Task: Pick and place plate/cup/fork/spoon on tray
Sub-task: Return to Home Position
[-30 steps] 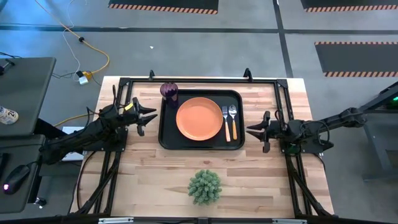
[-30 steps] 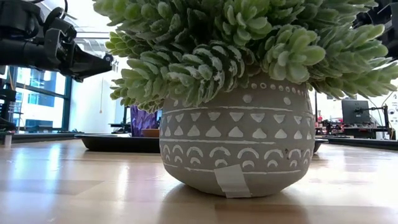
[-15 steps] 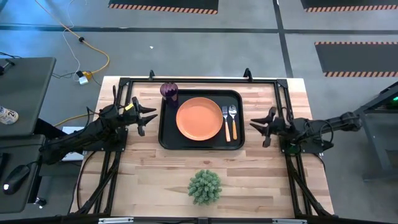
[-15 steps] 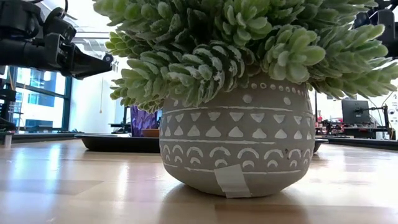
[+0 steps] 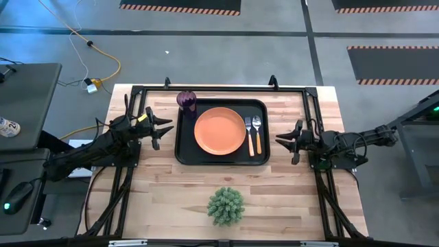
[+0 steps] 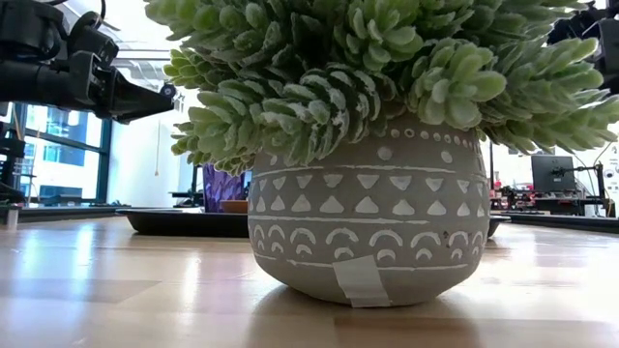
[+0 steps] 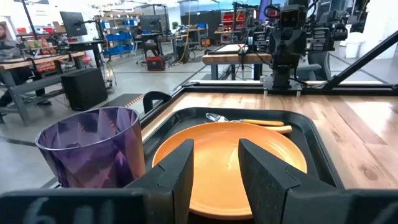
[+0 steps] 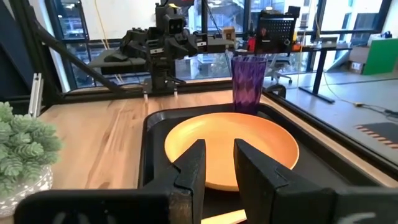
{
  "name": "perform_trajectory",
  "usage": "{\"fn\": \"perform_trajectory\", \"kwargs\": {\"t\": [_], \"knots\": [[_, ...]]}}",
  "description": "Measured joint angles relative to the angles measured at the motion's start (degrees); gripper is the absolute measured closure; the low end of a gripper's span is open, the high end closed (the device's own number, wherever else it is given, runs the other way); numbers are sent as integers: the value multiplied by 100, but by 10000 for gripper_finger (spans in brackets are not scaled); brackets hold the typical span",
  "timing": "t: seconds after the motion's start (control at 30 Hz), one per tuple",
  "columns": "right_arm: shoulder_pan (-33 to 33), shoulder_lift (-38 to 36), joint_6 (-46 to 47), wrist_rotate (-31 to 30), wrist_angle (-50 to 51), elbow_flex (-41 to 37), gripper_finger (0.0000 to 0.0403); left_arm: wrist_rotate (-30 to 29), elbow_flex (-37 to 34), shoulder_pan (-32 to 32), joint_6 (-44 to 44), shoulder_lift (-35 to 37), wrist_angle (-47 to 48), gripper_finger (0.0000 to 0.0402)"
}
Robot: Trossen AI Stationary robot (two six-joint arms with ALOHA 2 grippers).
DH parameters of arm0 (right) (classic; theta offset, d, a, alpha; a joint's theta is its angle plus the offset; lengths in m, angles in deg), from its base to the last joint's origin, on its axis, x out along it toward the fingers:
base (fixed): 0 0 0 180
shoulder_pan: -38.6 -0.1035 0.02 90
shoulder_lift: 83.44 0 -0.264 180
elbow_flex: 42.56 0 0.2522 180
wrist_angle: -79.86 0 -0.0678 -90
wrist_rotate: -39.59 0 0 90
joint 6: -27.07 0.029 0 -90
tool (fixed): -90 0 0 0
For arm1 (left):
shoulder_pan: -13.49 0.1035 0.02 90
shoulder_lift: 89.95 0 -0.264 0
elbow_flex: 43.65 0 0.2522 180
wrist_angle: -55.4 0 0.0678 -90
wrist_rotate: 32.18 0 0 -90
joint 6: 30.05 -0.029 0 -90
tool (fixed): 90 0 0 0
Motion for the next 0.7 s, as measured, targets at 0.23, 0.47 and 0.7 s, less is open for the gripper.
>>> {"fn": "perform_trajectory", "kwargs": {"t": [0.23,0.47,0.7], "knots": [[0,0,-33,2,0,0,327,0,0,1,0,0,-2,284],[0,0,-33,3,0,0,327,2,0,0,2,0,-4,284],[0,0,-33,4,-1,0,327,2,0,2,2,0,-4,284]]}}
